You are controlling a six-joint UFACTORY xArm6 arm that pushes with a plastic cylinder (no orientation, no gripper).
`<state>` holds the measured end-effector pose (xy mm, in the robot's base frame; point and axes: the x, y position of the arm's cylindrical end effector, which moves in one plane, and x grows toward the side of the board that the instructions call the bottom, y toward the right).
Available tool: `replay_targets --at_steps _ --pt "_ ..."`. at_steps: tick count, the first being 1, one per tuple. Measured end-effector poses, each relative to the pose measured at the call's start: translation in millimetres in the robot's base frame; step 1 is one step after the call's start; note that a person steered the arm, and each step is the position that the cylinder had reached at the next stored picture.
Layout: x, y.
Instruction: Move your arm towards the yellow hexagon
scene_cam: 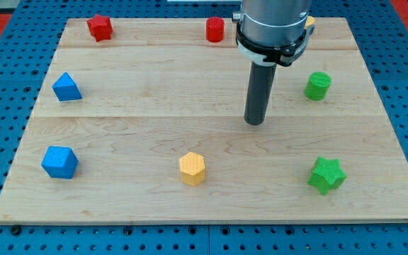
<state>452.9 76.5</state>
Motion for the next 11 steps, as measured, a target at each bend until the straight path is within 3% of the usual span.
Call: replay_targets --at_steps 3,4,5,6,7,8,9,11 --pt "-0.4 0.0" --pt "-17.6 26.7" --pt "-21.2 94.2" --pt "16.5 114.4" --pt "42.5 173.7" --pt "151.7 173.7" --pt "164.7 162.8" --pt "163.3 -33.4"
